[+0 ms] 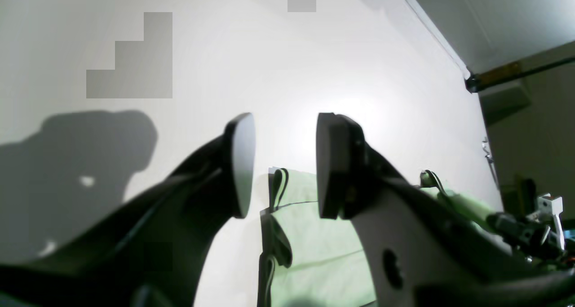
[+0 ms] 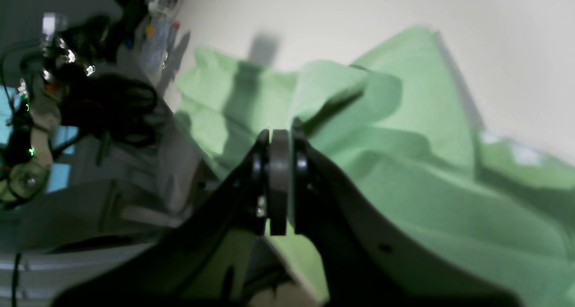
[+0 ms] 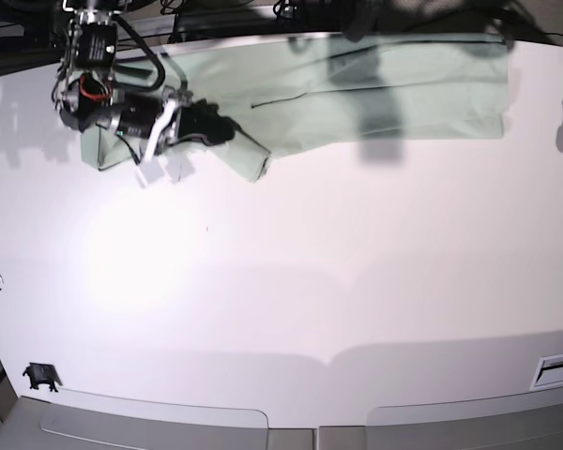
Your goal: Fold the T-shirt properly
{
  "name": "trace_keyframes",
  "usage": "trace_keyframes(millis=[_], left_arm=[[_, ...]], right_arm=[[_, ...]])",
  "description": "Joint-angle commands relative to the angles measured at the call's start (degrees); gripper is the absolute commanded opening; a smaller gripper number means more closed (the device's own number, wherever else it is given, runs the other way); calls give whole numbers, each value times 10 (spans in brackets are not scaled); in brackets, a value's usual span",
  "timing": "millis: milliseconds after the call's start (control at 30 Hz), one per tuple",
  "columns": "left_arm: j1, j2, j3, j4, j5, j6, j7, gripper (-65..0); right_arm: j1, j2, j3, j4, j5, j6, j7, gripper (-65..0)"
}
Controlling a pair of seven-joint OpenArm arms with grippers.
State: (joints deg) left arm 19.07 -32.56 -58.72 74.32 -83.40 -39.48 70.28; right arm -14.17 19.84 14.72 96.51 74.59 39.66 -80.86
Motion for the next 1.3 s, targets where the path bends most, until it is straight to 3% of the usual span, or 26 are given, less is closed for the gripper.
trace_keyframes(millis=[0,167,533,867,1100,1200,1267], left_arm=[[0,-16,-5,9,-16,-5,-14,-443],[0,-16,-5,9,-16,-5,-14,-443],[0,-16,-5,9,-16,-5,-14,-443],[0,-16,-5,9,-16,-5,-14,-443],[0,-16,-5,9,-16,-5,-14,-443],[0,-16,-5,9,-12,-5,-14,-432],[0,-16,-5,9,-5,-5,-14,-390]], right_arm=[[-9,6,3,18,30,3,9,-650],[-59,6,3,47,104,3,9,-650],[-118,13,3,56,104,3,9,-650],[-125,59,3,56,71,3,9,-650],[-125,62,3,56,68,3,9,-647],[-125,62,3,56,68,3,9,-413],[-125,62,3,56,70,3,9,-369]])
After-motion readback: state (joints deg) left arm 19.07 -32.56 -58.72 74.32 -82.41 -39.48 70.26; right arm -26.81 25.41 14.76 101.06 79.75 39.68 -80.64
